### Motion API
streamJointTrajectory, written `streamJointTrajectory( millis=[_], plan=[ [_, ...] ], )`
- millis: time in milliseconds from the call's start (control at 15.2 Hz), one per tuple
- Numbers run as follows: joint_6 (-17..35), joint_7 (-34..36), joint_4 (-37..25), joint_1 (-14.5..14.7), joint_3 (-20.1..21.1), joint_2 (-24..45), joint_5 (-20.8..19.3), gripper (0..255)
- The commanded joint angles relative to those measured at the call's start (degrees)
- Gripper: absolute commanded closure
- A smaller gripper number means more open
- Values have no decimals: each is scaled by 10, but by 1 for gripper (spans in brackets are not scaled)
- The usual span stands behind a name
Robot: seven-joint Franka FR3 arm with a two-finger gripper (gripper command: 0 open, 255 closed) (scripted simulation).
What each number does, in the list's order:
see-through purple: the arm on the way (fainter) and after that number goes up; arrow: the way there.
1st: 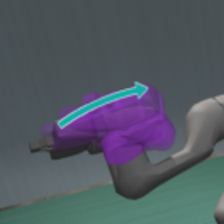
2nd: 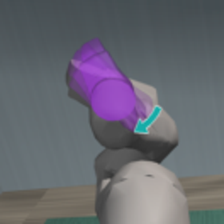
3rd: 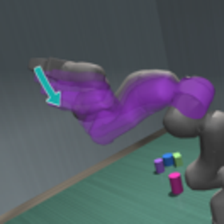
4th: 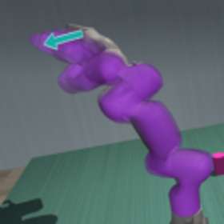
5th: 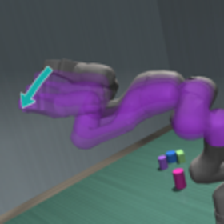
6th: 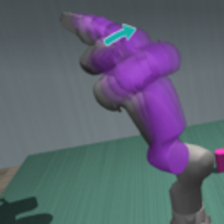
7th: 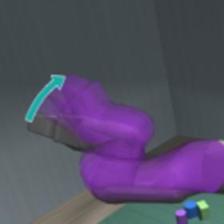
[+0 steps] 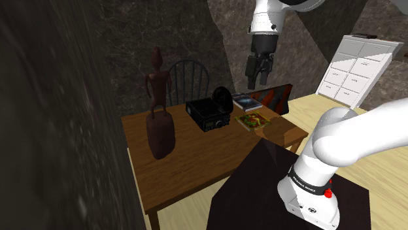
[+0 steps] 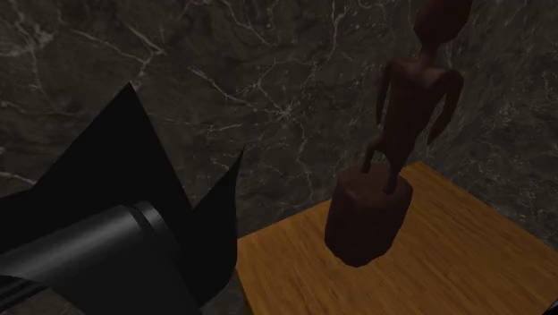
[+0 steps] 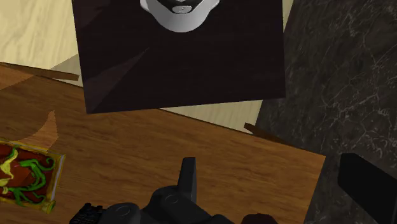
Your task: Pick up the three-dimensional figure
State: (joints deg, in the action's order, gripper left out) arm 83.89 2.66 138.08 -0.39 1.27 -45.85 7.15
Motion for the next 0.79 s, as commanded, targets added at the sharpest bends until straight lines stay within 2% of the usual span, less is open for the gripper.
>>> streamJointTrajectory(
  millis=[0, 396, 726],
  plan=[
    [0, 0, 0, 0, 0, 0, 0, 0],
    [93, -115, -48, 25, -38, 116, -6, 0],
    [149, -210, -112, 49, -63, 217, 7, 0]
  ],
)
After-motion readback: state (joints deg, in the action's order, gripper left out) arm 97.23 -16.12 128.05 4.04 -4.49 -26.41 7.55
